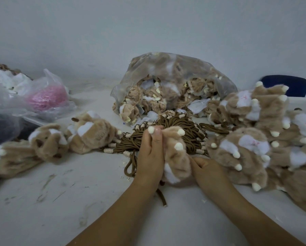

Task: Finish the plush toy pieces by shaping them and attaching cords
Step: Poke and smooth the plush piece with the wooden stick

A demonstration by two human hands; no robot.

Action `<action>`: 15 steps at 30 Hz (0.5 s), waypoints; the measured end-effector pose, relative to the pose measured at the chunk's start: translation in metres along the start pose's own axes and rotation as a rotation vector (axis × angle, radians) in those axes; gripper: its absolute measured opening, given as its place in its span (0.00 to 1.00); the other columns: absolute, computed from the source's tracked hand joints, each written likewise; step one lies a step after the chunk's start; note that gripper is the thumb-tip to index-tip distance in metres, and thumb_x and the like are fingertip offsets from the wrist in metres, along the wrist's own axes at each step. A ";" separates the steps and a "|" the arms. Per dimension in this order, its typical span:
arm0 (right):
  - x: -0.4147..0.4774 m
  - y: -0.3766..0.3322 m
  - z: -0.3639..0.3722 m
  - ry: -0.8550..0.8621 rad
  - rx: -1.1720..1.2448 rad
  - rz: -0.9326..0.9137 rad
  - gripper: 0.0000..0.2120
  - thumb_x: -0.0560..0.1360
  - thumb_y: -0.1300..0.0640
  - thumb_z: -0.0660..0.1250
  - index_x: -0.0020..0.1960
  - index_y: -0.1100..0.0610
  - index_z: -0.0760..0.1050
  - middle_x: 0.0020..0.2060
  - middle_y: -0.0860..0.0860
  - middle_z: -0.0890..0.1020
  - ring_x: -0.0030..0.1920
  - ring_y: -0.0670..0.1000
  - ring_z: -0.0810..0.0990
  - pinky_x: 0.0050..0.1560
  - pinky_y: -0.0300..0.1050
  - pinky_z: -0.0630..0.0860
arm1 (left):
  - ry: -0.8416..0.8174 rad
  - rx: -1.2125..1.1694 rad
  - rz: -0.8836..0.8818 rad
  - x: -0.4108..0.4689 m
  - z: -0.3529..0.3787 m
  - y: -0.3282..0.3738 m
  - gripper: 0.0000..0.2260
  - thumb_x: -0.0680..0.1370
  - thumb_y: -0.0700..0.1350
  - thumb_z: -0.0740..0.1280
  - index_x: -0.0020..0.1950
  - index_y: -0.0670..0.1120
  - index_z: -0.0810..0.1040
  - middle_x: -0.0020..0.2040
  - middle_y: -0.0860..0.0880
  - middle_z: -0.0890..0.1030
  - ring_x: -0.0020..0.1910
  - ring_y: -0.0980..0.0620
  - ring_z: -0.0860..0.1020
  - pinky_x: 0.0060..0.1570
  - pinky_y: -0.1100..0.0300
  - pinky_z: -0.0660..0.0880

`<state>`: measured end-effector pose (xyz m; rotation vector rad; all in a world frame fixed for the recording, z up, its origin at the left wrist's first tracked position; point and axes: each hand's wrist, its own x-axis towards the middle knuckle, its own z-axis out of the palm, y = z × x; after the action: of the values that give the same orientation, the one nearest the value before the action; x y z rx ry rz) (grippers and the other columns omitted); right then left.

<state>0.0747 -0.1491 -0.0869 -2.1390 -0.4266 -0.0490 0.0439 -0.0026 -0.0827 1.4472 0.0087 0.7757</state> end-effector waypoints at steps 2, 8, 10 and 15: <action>0.001 0.000 -0.003 -0.017 -0.017 -0.002 0.32 0.72 0.36 0.60 0.34 0.67 0.69 0.25 0.52 0.66 0.27 0.46 0.62 0.30 0.44 0.60 | -0.004 0.011 -0.002 0.002 -0.001 -0.001 0.15 0.81 0.59 0.56 0.53 0.53 0.79 0.48 0.53 0.83 0.49 0.56 0.82 0.47 0.63 0.78; 0.000 -0.001 -0.014 0.014 -0.083 -0.124 0.34 0.63 0.28 0.55 0.29 0.61 0.60 0.24 0.50 0.62 0.26 0.44 0.60 0.27 0.40 0.59 | 0.000 -0.044 -0.057 0.004 -0.005 0.006 0.20 0.80 0.60 0.55 0.42 0.55 0.82 0.43 0.50 0.85 0.46 0.53 0.82 0.50 0.56 0.79; 0.000 0.000 -0.016 0.016 -0.079 -0.142 0.34 0.63 0.27 0.56 0.30 0.61 0.60 0.24 0.50 0.62 0.26 0.45 0.60 0.26 0.40 0.58 | -0.046 -0.034 -0.068 0.004 -0.005 0.008 0.21 0.82 0.58 0.55 0.39 0.54 0.83 0.40 0.50 0.84 0.43 0.54 0.82 0.48 0.59 0.78; 0.001 -0.001 -0.015 -0.006 -0.058 -0.169 0.34 0.68 0.32 0.57 0.33 0.66 0.70 0.25 0.54 0.69 0.28 0.43 0.64 0.29 0.41 0.62 | -0.156 0.060 -0.104 -0.002 0.000 0.013 0.20 0.83 0.55 0.54 0.36 0.52 0.78 0.36 0.53 0.80 0.39 0.58 0.77 0.44 0.63 0.74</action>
<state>0.0774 -0.1598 -0.0773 -2.1553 -0.6155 -0.1527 0.0366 -0.0048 -0.0718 1.5487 -0.0124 0.5809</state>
